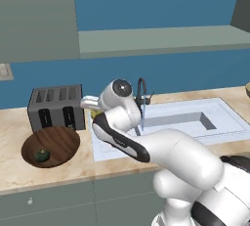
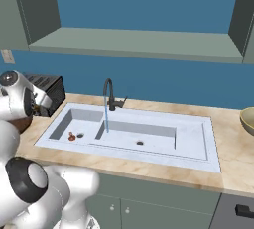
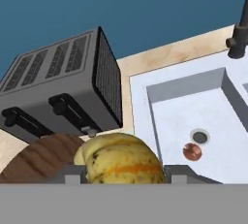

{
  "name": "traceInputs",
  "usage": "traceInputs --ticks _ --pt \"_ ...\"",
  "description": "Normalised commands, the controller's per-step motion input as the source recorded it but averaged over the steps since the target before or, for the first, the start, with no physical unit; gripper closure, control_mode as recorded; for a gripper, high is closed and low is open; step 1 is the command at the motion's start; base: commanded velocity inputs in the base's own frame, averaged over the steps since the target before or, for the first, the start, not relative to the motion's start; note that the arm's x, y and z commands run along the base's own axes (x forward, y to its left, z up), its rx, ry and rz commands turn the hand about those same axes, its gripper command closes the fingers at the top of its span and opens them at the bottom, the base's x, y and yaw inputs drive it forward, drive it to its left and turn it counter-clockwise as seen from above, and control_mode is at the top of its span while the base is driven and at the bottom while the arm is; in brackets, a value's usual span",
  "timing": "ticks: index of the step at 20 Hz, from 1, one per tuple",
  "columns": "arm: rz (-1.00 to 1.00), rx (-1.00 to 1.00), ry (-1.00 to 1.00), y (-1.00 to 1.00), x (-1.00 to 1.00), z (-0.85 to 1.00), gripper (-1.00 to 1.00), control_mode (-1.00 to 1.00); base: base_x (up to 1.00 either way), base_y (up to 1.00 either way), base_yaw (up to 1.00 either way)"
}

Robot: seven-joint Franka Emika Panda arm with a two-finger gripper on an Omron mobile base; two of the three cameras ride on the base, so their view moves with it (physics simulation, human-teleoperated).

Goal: Pick the squashs from the sink and place them in one bowl. Place the mushroom in the other bowl. Then turn off the sink faucet.

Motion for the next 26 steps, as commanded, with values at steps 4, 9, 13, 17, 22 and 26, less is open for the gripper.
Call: traceInputs --ticks 4,9,13,17,22,26 --pt "0.09 0.17 -0.07 0.79 0.0 -0.02 1.0 -1.0 0.0 0.0 0.0" --pt "0.07 0.17 -0.02 0.69 -0.07 0.0 1.0 -1.0 0.0 0.0 0.0" --pt "0.04 0.04 0.02 0.27 -0.09 -0.07 1.0 -1.0 0.0 0.0 0.0" --pt "0.0 0.0 0.05 0.01 -0.07 -0.05 1.0 -1.0 0.0 0.0 0.0" --pt "0.0 -0.04 0.24 0.28 -0.05 -0.05 1.0 -1.0 0.0 0.0 0.0" --pt "0.0 -0.02 0.08 0.18 0.0 0.0 1.0 -1.0 0.0 0.0 0.0"
